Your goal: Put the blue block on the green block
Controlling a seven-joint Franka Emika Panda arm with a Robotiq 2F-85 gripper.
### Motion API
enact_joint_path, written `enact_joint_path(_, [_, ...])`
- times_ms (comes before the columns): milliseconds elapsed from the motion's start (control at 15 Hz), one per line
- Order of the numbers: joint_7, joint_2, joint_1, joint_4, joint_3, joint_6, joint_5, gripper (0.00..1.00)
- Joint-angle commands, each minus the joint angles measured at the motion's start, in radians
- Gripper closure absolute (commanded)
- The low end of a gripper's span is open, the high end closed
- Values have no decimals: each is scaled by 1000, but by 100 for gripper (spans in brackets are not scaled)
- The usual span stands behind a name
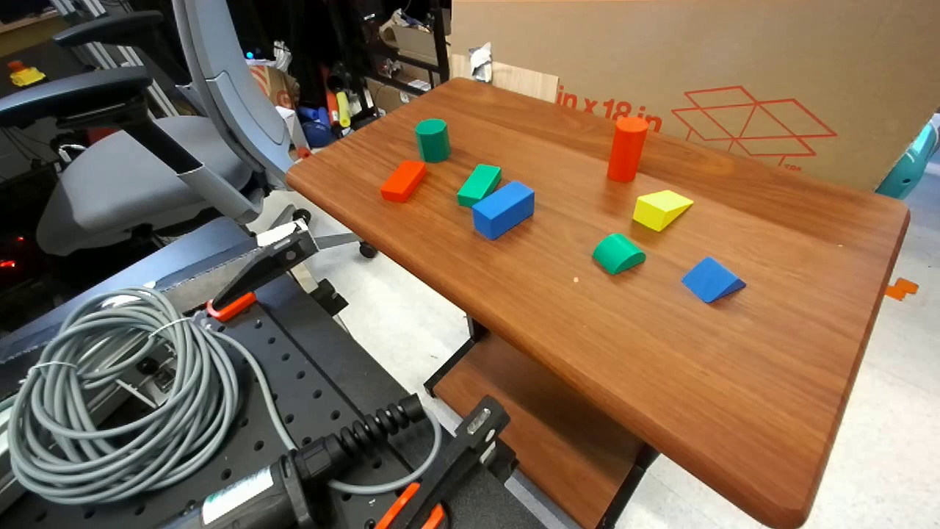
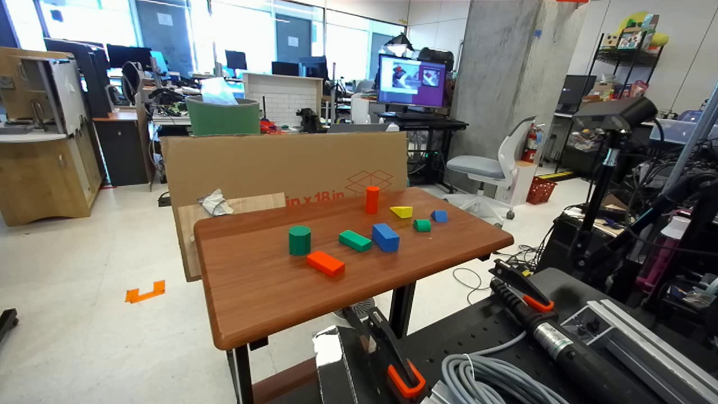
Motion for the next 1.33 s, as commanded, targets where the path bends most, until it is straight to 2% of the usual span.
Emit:
enact_joint_path(0, [-1, 0, -4, 2, 3, -3, 1, 0])
enact_joint_path(400, [82, -2, -43, -3, 19, 23, -62, 0])
enact_joint_path(467, [101, 69, -58, 22, 28, 72, -88, 0])
enact_joint_path(600, [145, 100, -79, 22, 33, 122, -141, 0])
enact_joint_path(867, [255, 239, -123, 46, 30, 210, -275, 0])
enact_joint_path(1267, [402, 435, -131, 133, -32, 198, -417, 0])
